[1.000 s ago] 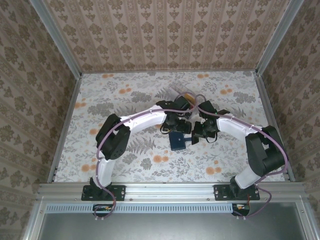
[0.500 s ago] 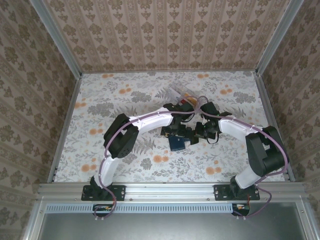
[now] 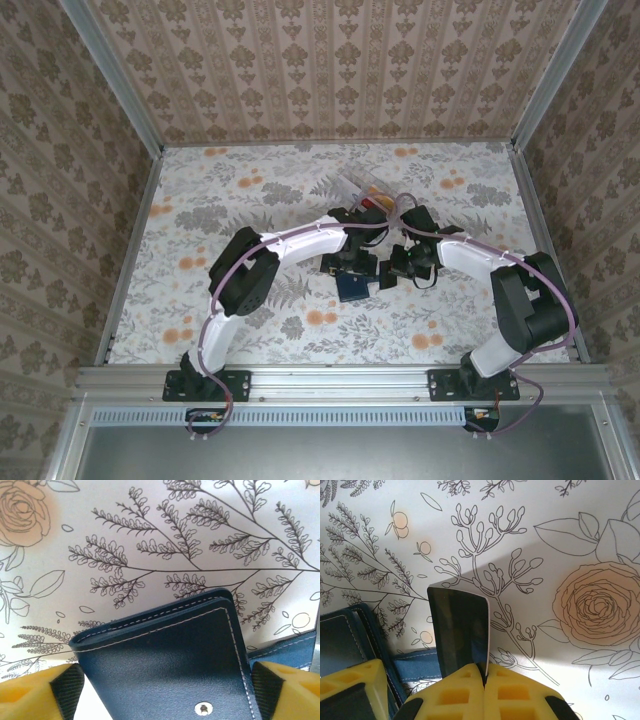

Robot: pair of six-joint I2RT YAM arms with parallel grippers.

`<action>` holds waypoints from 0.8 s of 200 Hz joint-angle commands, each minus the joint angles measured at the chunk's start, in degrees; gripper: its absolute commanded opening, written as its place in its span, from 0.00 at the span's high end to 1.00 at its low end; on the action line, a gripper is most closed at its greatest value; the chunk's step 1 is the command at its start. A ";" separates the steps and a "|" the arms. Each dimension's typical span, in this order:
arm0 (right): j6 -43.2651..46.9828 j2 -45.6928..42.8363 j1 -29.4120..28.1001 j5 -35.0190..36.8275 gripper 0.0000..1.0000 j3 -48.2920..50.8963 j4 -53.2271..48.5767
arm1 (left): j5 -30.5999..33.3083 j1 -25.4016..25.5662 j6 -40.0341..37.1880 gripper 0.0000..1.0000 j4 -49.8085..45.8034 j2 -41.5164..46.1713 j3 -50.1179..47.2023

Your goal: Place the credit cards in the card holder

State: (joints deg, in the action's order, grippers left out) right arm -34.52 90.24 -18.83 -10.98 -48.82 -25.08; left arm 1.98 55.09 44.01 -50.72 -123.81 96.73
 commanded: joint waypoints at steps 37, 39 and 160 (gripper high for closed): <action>-0.74 2.22 0.13 4.65 1.00 3.20 -3.68 | 2.88 0.18 1.30 0.17 -1.66 5.15 -2.32; -0.73 2.20 0.16 4.65 1.00 3.20 -3.66 | 2.93 0.17 1.27 0.17 -1.64 5.44 -2.40; -1.52 1.62 0.19 4.61 1.00 3.64 -3.57 | 3.16 -1.69 4.34 0.73 3.72 17.47 -15.28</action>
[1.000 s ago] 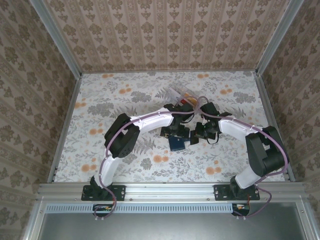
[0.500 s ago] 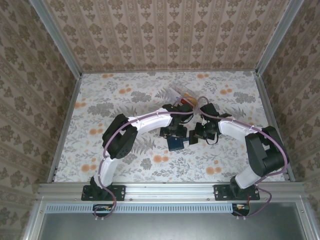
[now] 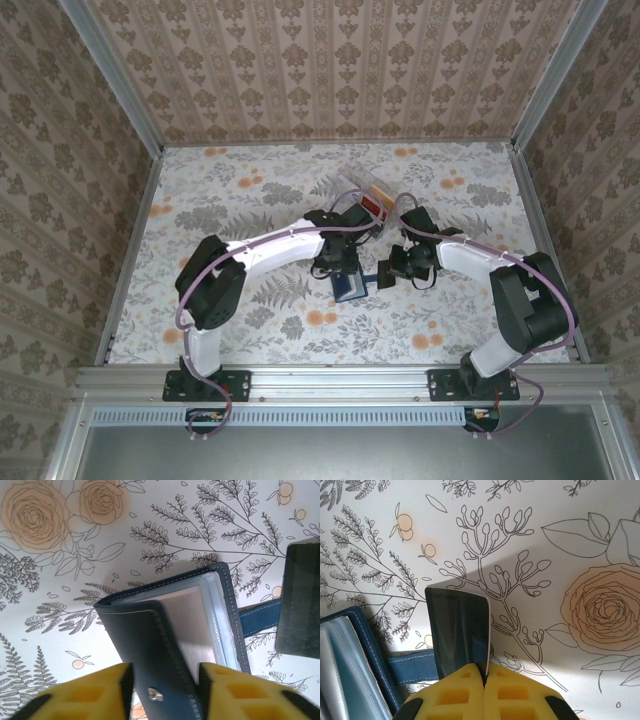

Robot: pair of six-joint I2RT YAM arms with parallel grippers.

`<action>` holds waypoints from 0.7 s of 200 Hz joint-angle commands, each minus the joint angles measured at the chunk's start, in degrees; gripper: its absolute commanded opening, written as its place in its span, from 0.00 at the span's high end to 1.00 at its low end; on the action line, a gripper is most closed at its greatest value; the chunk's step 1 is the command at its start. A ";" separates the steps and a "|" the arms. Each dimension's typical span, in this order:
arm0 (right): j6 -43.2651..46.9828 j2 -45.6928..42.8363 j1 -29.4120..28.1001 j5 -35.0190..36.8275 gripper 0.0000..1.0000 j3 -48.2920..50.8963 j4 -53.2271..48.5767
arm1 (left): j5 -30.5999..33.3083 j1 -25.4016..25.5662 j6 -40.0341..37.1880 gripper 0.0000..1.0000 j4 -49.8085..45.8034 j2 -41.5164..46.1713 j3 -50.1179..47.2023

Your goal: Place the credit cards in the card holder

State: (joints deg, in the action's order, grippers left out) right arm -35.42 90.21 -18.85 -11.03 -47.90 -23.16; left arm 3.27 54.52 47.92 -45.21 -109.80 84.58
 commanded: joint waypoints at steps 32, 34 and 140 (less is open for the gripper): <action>-0.79 0.81 0.21 3.20 1.00 2.57 -4.89 | 0.01 -2.58 -0.97 0.96 3.13 7.05 -8.72; -0.79 0.72 0.15 3.03 1.00 2.55 -4.82 | -0.47 -2.71 -1.18 0.97 3.82 7.25 -9.05; -1.28 -8.69 0.11 -2.29 1.00 -4.30 -6.37 | -15.30 -8.46 -8.27 1.00 23.66 10.12 -19.37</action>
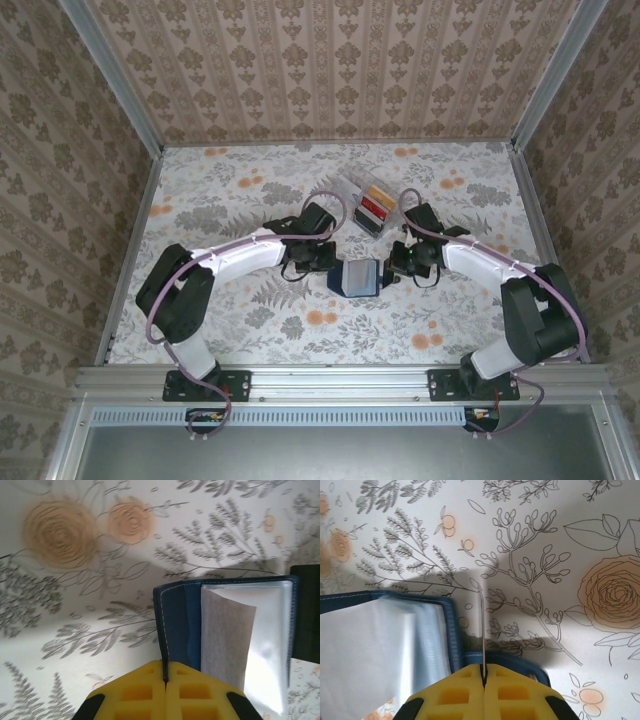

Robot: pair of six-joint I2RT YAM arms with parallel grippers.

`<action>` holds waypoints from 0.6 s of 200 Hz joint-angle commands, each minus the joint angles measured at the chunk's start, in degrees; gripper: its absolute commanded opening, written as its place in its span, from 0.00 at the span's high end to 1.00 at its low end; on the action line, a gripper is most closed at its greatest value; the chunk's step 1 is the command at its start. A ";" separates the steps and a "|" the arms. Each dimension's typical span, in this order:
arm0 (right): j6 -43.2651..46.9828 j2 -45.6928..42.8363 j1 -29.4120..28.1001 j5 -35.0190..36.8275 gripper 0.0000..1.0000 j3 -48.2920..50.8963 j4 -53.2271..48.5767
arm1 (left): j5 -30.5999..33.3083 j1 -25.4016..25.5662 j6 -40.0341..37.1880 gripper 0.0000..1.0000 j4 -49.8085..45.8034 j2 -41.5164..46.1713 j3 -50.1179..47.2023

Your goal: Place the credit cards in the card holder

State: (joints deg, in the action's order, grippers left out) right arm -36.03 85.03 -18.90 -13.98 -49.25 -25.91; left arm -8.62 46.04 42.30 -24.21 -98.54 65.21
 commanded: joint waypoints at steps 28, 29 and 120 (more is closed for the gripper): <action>-0.88 -4.95 0.17 4.83 1.00 -4.43 -7.29 | -3.77 -0.28 -2.43 1.00 2.45 -2.07 0.36; -0.88 -4.96 0.17 4.88 1.00 -4.44 -7.34 | -3.77 -0.27 -2.42 1.00 2.48 -2.08 0.36; -3.82 -3.91 -0.94 0.05 1.00 0.18 -0.05 | -5.03 -0.34 -0.92 1.00 3.29 -3.04 -0.01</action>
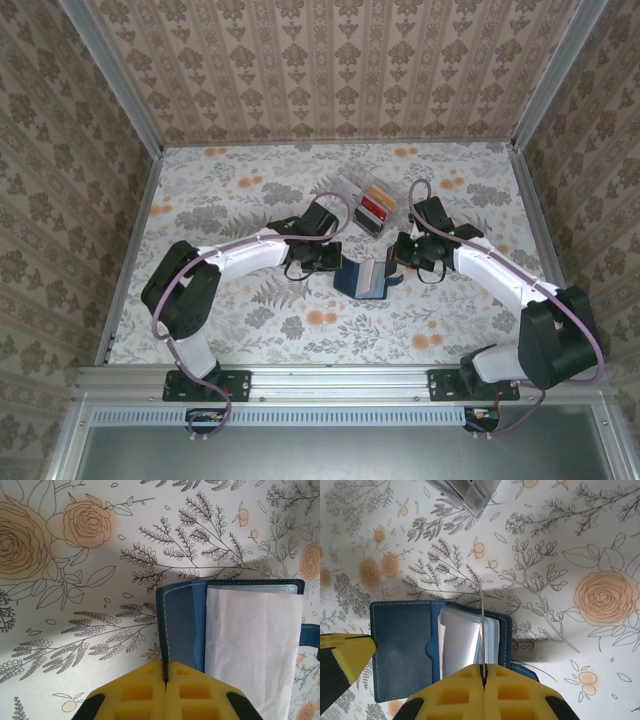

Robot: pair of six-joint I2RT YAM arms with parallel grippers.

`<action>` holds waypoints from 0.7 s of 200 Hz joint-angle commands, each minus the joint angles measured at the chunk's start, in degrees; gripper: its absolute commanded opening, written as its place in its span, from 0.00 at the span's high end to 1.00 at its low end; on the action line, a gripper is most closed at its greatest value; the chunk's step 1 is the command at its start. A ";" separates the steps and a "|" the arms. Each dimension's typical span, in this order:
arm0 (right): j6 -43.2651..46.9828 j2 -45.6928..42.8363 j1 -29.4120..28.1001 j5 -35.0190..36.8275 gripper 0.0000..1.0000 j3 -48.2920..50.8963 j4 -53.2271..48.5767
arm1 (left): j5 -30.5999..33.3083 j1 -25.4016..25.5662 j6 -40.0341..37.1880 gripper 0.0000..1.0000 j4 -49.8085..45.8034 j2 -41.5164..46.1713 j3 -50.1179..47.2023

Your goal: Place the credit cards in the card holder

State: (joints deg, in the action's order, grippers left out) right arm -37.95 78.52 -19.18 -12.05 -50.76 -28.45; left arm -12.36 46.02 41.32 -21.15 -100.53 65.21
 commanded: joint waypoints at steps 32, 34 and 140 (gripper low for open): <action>-2.39 4.99 -0.75 0.15 1.00 2.94 2.72 | -1.44 -0.36 0.40 1.00 0.14 -1.43 -0.01; -2.37 5.11 -0.81 0.18 1.00 3.01 2.83 | -1.40 -0.37 0.49 1.00 0.14 -1.49 -0.04; -3.27 6.90 -1.16 -3.19 1.00 3.93 6.70 | -2.89 -0.35 2.97 1.00 2.55 -2.66 -1.89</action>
State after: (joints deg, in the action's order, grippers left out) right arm -40.66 84.73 -19.92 -14.00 -46.63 -21.56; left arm -13.72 45.78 42.72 -19.75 -101.75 64.47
